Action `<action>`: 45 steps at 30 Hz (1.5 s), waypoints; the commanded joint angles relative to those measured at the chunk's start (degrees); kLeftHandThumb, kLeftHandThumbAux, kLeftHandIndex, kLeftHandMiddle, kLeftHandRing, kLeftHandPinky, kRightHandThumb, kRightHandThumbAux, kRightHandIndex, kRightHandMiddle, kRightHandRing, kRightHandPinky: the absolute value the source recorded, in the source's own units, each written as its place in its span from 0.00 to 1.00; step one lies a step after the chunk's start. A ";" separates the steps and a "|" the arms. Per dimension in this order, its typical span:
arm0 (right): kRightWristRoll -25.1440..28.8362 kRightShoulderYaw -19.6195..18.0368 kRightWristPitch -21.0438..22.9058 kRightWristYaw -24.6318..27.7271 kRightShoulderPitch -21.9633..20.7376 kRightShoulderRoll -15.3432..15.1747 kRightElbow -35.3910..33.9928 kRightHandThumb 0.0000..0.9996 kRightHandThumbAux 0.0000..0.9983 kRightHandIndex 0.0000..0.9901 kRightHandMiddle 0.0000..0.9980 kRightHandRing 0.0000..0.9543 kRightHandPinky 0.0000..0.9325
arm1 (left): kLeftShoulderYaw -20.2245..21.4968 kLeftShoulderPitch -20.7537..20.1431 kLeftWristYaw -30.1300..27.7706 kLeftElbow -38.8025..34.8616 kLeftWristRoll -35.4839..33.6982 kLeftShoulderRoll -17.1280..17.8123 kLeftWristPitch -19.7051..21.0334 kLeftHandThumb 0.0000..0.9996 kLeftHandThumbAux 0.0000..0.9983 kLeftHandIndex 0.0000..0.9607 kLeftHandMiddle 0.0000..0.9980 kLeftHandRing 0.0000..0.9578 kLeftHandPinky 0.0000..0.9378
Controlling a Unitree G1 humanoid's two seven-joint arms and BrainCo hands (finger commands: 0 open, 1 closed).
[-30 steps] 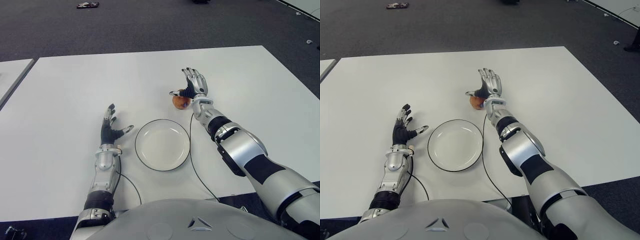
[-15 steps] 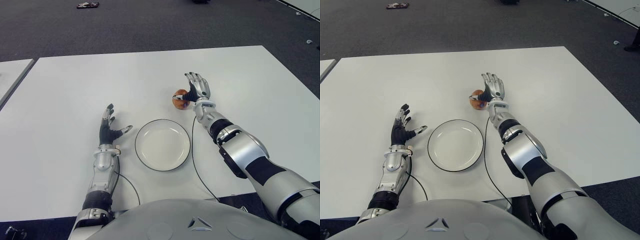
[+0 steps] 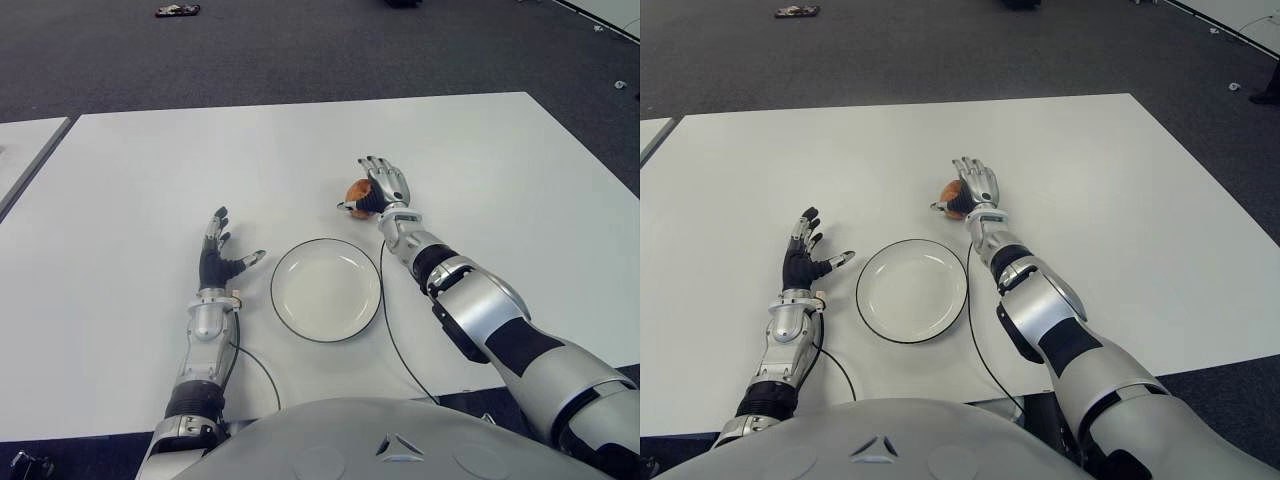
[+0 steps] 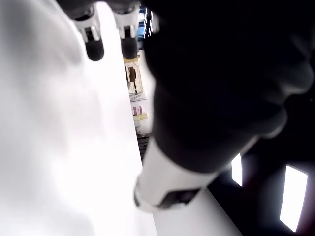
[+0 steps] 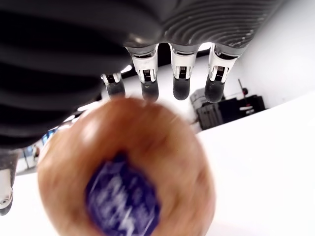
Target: Put the apples into the plate.
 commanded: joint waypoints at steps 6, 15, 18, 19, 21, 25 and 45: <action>-1.96 1.93 0.29 1.81 1.44 1.30 0.45 0.00 0.51 0.00 0.02 0.00 0.00 | -0.12 0.81 0.06 1.81 -0.03 -0.76 1.61 0.00 0.47 0.00 0.00 0.00 0.00; -2.85 3.23 0.11 2.40 2.05 1.84 0.49 0.00 0.53 0.00 0.02 0.00 0.00 | -0.40 0.62 0.69 1.53 0.64 -1.11 1.62 0.00 0.48 0.00 0.00 0.00 0.00; -3.26 3.61 0.12 2.55 2.29 2.04 0.52 0.00 0.52 0.00 0.02 0.00 0.00 | -0.47 0.67 0.83 1.31 0.80 -1.21 1.68 0.00 0.48 0.00 0.00 0.00 0.00; -3.30 3.69 0.12 2.57 2.32 2.07 0.53 0.00 0.52 0.00 0.02 0.00 0.00 | -0.47 0.68 0.83 1.29 0.83 -1.22 1.71 0.00 0.48 0.00 0.00 0.00 0.00; -3.45 3.98 0.08 2.71 2.44 2.15 0.54 0.00 0.52 0.00 0.02 0.00 0.00 | -0.49 0.66 0.80 1.31 0.82 -1.28 1.69 0.00 0.48 0.00 0.00 0.00 0.00; -3.62 4.37 0.01 2.89 2.56 2.22 0.56 0.00 0.52 0.00 0.02 0.00 0.00 | -0.51 0.61 0.85 1.26 0.81 -1.45 1.66 0.00 0.48 0.00 0.00 0.00 0.00; -3.81 5.40 0.29 3.66 3.49 2.12 0.69 0.00 0.53 0.00 0.02 0.00 0.00 | -0.34 0.78 0.80 0.29 0.78 -1.71 3.02 0.00 0.49 0.00 0.00 0.00 0.00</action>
